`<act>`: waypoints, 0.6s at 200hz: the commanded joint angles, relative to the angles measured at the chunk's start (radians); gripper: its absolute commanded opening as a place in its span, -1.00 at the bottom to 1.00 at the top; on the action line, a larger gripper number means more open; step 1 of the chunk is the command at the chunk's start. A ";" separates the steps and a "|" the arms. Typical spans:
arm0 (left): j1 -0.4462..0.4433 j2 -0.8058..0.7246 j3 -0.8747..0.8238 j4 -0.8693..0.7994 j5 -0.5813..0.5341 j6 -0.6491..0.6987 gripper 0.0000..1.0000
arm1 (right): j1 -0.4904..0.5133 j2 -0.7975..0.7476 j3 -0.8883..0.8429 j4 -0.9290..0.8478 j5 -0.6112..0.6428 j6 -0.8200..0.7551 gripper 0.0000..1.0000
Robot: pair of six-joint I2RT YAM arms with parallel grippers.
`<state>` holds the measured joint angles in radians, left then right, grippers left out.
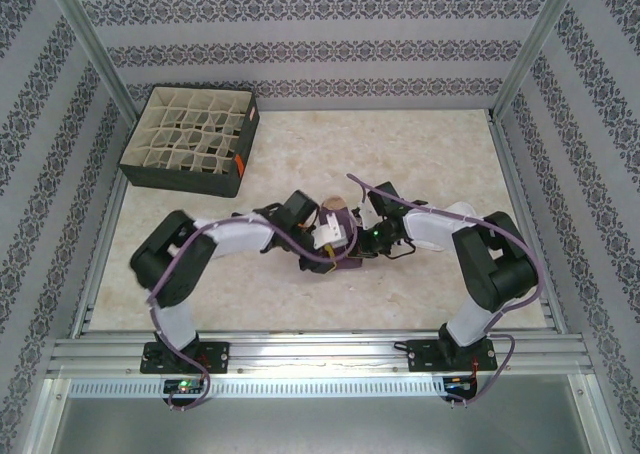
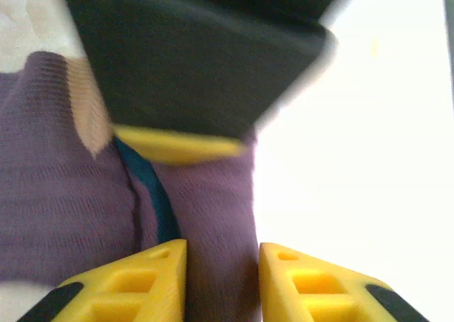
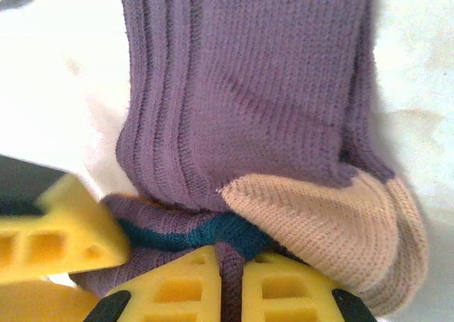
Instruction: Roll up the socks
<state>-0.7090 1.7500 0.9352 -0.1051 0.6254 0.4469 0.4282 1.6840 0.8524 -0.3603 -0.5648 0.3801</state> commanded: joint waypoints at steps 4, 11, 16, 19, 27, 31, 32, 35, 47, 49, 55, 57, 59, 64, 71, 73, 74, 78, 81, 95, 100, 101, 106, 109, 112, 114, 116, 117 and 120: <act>-0.078 -0.154 -0.256 0.470 -0.274 0.173 -0.10 | 0.001 0.081 -0.022 -0.114 0.205 0.004 -0.87; -0.085 -0.180 -0.321 0.589 -0.303 0.190 -0.05 | 0.003 0.086 -0.015 -0.121 0.207 -0.001 -0.87; -0.091 -0.191 -0.356 0.653 -0.322 0.203 -0.04 | 0.004 0.089 -0.011 -0.128 0.209 -0.002 -0.87; -0.096 -0.196 -0.373 0.680 -0.335 0.211 -0.04 | 0.004 0.091 -0.010 -0.130 0.209 -0.002 -0.87; -0.111 -0.207 -0.396 0.716 -0.372 0.236 -0.03 | 0.004 0.093 -0.006 -0.134 0.209 -0.003 -0.88; -0.119 -0.208 -0.402 0.720 -0.387 0.252 -0.03 | 0.004 0.094 -0.005 -0.136 0.209 -0.003 -0.88; -0.122 -0.208 -0.403 0.721 -0.391 0.256 -0.03 | 0.004 0.095 -0.004 -0.137 0.209 -0.004 -0.88; -0.128 -0.210 -0.405 0.721 -0.403 0.267 -0.03 | 0.006 0.095 -0.003 -0.139 0.209 -0.004 -0.88; -0.161 -0.206 -0.412 0.732 -0.464 0.314 -0.03 | 0.006 0.098 0.003 -0.146 0.209 -0.007 -0.88; -0.165 -0.206 -0.413 0.737 -0.473 0.321 -0.04 | 0.006 0.100 0.003 -0.148 0.209 -0.007 -0.88; -0.181 -0.198 -0.418 0.751 -0.499 0.343 -0.04 | 0.006 0.104 0.007 -0.153 0.210 -0.007 -0.88; -0.186 -0.197 -0.419 0.759 -0.506 0.350 -0.04 | 0.006 0.104 0.008 -0.155 0.210 -0.007 -0.88; -0.190 -0.194 -0.422 0.765 -0.514 0.357 -0.04 | 0.007 0.106 0.009 -0.157 0.210 -0.008 -0.88; -0.201 -0.188 -0.425 0.783 -0.533 0.369 -0.04 | 0.006 0.108 0.011 -0.159 0.212 -0.008 -0.88; -0.214 -0.178 -0.427 0.806 -0.555 0.387 -0.03 | 0.008 0.111 0.014 -0.164 0.210 -0.008 -0.88; -0.219 -0.175 -0.427 0.812 -0.560 0.392 -0.02 | 0.007 0.112 0.015 -0.165 0.210 -0.010 -0.88; -0.220 -0.173 -0.427 0.815 -0.561 0.395 -0.02 | 0.007 0.112 0.016 -0.166 0.210 -0.009 -0.89; -0.226 -0.166 -0.427 0.825 -0.570 0.404 -0.01 | 0.008 0.115 0.017 -0.168 0.209 -0.009 -0.89; -0.231 -0.161 -0.426 0.831 -0.575 0.411 0.00 | 0.008 0.115 0.018 -0.169 0.209 -0.009 -0.89; -0.250 -0.136 -0.417 0.844 -0.583 0.438 0.03 | 0.007 0.122 0.022 -0.175 0.208 -0.011 -0.89; -0.254 -0.124 -0.410 0.842 -0.582 0.445 0.04 | 0.008 0.126 0.023 -0.176 0.207 -0.012 -0.88; -0.255 -0.123 -0.409 0.841 -0.582 0.445 0.05 | 0.008 0.126 0.023 -0.177 0.207 -0.012 -0.89; -0.257 -0.112 -0.400 0.835 -0.581 0.447 0.05 | 0.007 0.127 0.026 -0.179 0.206 -0.012 -0.89; -0.259 -0.104 -0.396 0.831 -0.581 0.446 0.05 | 0.008 0.129 0.026 -0.180 0.204 -0.013 -0.89; -0.260 -0.097 -0.393 0.829 -0.582 0.445 0.05 | 0.009 0.129 0.026 -0.181 0.204 -0.013 -0.89; -0.260 -0.093 -0.390 0.828 -0.581 0.446 0.05 | 0.009 0.130 0.027 -0.181 0.203 -0.013 -0.89; -0.260 -0.088 -0.389 0.828 -0.581 0.445 0.05 | 0.008 0.130 0.028 -0.182 0.203 -0.013 -0.89; -0.260 -0.086 -0.388 0.828 -0.581 0.445 0.05 | 0.009 0.130 0.028 -0.182 0.203 -0.013 -0.89; -0.261 -0.080 -0.387 0.828 -0.579 0.446 0.05 | 0.008 0.131 0.029 -0.183 0.203 -0.012 -0.88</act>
<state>-0.9539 1.6218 0.5209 0.6670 0.0891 0.8307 0.4282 1.7321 0.9234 -0.4530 -0.5587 0.3794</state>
